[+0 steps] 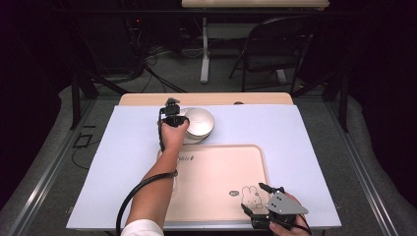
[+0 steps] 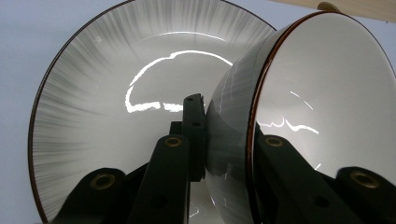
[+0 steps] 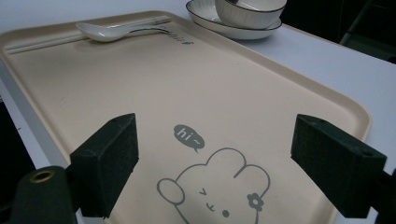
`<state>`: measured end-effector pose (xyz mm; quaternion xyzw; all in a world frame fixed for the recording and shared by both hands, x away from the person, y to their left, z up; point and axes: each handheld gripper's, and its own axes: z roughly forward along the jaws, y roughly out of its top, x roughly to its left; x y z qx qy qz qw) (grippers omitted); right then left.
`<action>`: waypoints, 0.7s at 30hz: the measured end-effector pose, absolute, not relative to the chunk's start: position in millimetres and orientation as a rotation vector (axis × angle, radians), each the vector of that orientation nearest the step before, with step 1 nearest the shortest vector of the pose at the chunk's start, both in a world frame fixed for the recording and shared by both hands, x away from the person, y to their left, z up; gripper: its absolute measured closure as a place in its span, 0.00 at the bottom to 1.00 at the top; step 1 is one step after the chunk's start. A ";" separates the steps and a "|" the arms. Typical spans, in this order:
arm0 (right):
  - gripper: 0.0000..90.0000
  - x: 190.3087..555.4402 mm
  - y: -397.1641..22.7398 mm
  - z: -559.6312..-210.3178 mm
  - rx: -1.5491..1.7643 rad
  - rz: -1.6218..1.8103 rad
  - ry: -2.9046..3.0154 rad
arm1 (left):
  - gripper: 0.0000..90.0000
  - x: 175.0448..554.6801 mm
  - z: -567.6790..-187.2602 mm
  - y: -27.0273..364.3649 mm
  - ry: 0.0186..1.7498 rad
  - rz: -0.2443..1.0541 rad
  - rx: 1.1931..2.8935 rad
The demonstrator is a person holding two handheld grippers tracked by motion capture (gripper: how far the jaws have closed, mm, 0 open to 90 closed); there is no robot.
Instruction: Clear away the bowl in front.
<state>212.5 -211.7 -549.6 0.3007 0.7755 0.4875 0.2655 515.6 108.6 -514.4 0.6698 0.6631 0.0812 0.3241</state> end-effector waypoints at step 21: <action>0.16 212.1 -211.4 -550.1 0.815 1.311 2.096 | 0.88 493.8 -475.3 120.3 1.634 0.277 1.787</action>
